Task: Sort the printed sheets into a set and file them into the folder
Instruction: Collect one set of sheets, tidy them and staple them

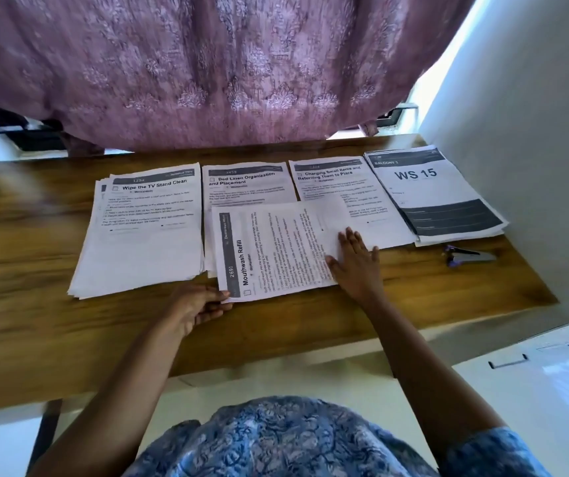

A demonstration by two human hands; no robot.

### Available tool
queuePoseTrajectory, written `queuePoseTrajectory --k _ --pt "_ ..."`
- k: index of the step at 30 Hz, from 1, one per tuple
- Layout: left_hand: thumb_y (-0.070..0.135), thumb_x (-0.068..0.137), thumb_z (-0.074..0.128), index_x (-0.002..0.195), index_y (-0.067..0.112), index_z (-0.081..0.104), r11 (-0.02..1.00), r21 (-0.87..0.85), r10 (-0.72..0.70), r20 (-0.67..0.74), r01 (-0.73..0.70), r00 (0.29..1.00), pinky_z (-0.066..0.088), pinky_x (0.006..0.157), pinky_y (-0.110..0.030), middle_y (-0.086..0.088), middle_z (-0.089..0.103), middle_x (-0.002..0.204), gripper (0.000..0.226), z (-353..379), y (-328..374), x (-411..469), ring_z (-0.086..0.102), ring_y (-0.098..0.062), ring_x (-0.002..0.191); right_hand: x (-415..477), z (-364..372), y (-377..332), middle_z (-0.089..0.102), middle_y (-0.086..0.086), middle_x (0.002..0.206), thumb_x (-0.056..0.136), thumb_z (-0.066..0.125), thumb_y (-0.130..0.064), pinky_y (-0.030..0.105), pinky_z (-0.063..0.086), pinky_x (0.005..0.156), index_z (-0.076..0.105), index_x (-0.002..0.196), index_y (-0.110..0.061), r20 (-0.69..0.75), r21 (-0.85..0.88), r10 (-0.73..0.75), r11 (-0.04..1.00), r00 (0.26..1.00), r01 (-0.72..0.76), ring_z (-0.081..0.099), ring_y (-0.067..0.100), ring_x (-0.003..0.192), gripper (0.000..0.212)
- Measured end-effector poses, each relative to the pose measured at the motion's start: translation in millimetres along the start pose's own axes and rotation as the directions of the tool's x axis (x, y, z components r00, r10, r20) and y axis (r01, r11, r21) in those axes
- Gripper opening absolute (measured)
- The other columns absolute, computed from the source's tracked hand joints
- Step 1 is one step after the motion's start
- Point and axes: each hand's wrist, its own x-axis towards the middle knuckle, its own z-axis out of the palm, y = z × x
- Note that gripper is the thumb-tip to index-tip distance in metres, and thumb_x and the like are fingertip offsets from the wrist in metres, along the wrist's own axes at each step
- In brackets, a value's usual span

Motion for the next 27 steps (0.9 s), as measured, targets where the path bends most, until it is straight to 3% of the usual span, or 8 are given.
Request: queuePoseTrajectory --k 3,6,10,16,21,24,27 --pt "-0.005 0.084 0.066 0.084 -0.001 0.064 1.000 -0.018 0.019 -0.011 -0.019 1.000 0.052 0.043 -0.017 -0.004 0.070 0.057 0.005 1 -3 -1 0.067 -0.009 0.049 -10 -21 47 0.013 0.003 0.160 0.099 0.040 -0.029 0.051 0.006 0.117 0.021 0.150 -0.015 -0.125 0.013 0.058 0.998 0.990 -0.057 0.009 0.018 0.147 0.056" --pt "-0.005 0.084 0.064 0.084 0.000 0.064 1.000 -0.008 0.007 -0.004 -0.008 1.000 0.052 0.043 -0.017 -0.005 0.070 0.058 0.005 4 -2 -4 0.068 -0.010 0.050 -26 -44 115 0.021 0.009 0.157 0.096 0.041 -0.016 0.051 0.012 0.116 0.027 0.148 -0.012 -0.229 0.035 0.235 0.972 0.945 -0.234 0.016 0.025 0.145 0.054" --pt "-0.004 0.084 0.065 0.087 0.000 0.065 1.000 0.021 0.021 0.000 -0.021 1.000 0.054 0.046 -0.018 -0.007 0.072 0.063 0.005 5 -2 -6 0.069 -0.011 0.055 -37 -49 169 0.024 0.009 0.156 0.102 0.028 -0.032 0.053 0.010 0.116 0.025 0.148 -0.014 -0.224 0.063 0.379 0.925 0.898 -0.374 0.019 0.029 0.144 0.049" --pt "-0.003 0.085 0.064 0.092 0.002 0.064 1.000 0.008 0.017 -0.012 -0.017 1.000 0.054 0.046 -0.018 -0.006 0.073 0.068 0.009 6 -2 -10 0.070 -0.012 0.058 -37 -55 177 0.048 0.017 0.136 0.098 0.043 -0.025 0.051 0.021 0.111 0.045 0.135 -0.015 -0.230 -0.179 0.201 0.953 0.952 -0.244 0.043 0.038 0.126 0.038" --pt "-0.001 0.084 0.066 0.092 0.004 0.064 0.999 0.010 0.041 -0.027 -0.041 0.999 0.055 0.047 -0.018 -0.008 0.074 0.074 0.009 8 -4 -14 0.071 -0.011 0.059 -53 -45 143 0.054 0.007 0.126 0.093 0.053 -0.016 0.038 0.048 0.086 0.051 0.130 -0.023 -0.143 0.049 0.051 0.998 0.988 -0.044 0.055 0.028 0.107 0.038" --pt "0.000 0.083 0.067 0.093 0.004 0.064 0.999 0.017 0.040 -0.025 -0.040 0.999 0.054 0.047 -0.018 -0.005 0.074 0.070 0.011 9 -3 -17 0.071 -0.011 0.060 -69 -33 107 0.053 0.000 0.116 0.096 0.052 -0.030 0.030 0.046 0.070 0.052 0.129 -0.029 -0.103 0.181 -0.005 0.983 0.995 0.024 0.059 0.026 0.100 0.033" --pt "0.001 0.081 0.069 0.092 0.003 0.065 0.998 0.015 0.057 -0.027 -0.056 0.998 0.055 0.048 -0.018 -0.006 0.074 0.072 0.012 8 -4 -17 0.071 -0.012 0.062 -89 -19 68 0.054 0.006 0.118 0.095 0.051 -0.033 0.035 0.051 0.068 0.053 0.131 -0.021 -0.121 0.163 -0.154 0.971 0.981 0.173 0.060 0.025 0.093 0.038"
